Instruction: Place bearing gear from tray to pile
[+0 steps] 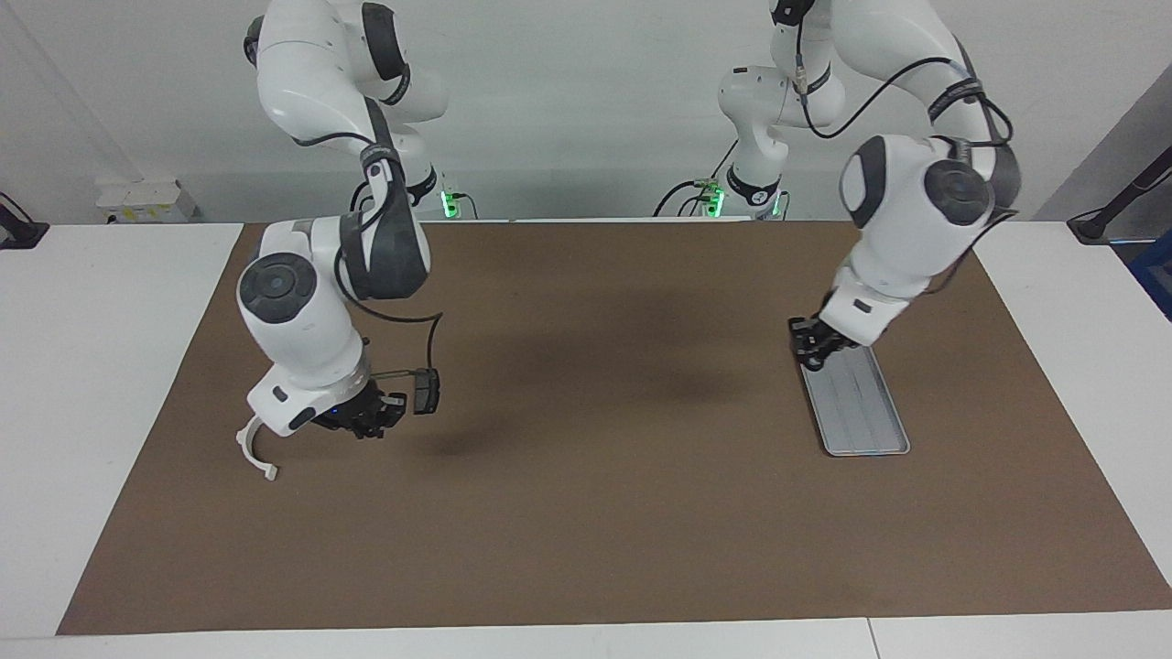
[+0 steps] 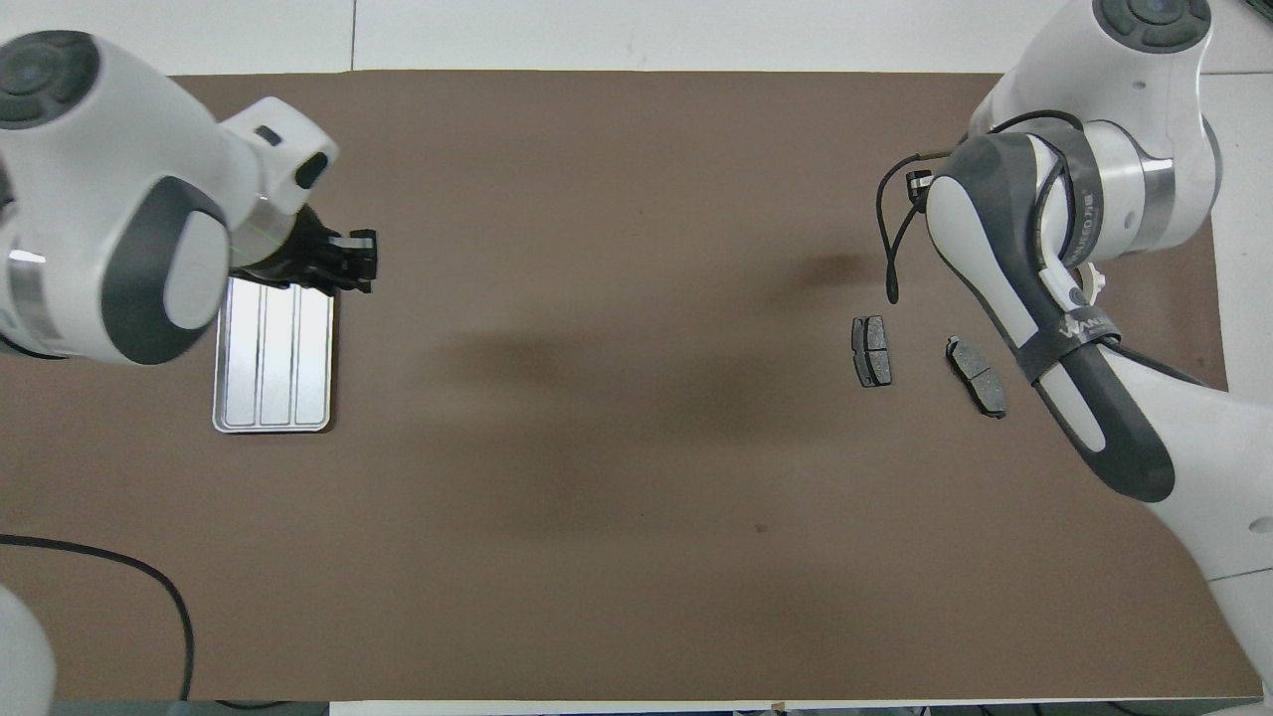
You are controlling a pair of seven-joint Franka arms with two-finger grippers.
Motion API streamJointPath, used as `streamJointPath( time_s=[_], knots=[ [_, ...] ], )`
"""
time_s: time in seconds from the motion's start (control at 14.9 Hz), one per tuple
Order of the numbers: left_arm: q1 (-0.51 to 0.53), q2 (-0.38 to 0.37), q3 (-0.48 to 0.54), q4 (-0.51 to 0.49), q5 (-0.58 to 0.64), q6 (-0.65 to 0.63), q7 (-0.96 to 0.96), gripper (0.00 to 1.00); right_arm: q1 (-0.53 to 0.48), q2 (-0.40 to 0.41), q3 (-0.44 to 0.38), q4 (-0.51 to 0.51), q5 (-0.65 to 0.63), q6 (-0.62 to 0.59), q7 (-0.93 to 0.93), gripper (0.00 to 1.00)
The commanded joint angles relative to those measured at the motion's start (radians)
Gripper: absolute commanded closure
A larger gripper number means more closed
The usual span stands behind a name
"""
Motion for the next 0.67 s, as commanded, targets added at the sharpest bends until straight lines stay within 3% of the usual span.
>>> streamJointPath(
  time_s=[0.0,0.2,0.4,0.61],
  knots=[
    [-0.180,-0.028,0.019,-0.095,0.034,0.117,-0.215,1.00,-0.046,0.020,0.017,-0.098,0.003,0.123,-0.049,1.00],
    [-0.306,0.022,0.019,-0.125,0.049,0.210,-0.375,1.00,-0.052,0.063,0.017,-0.117,0.003,0.202,-0.049,1.00],
    [-0.372,0.085,0.020,-0.158,0.075,0.294,-0.466,1.00,-0.052,0.071,0.017,-0.150,0.003,0.269,-0.051,1.00],
    [-0.383,0.090,0.019,-0.240,0.124,0.383,-0.517,1.00,-0.052,0.074,0.017,-0.160,0.005,0.289,-0.049,1.00]
  ],
)
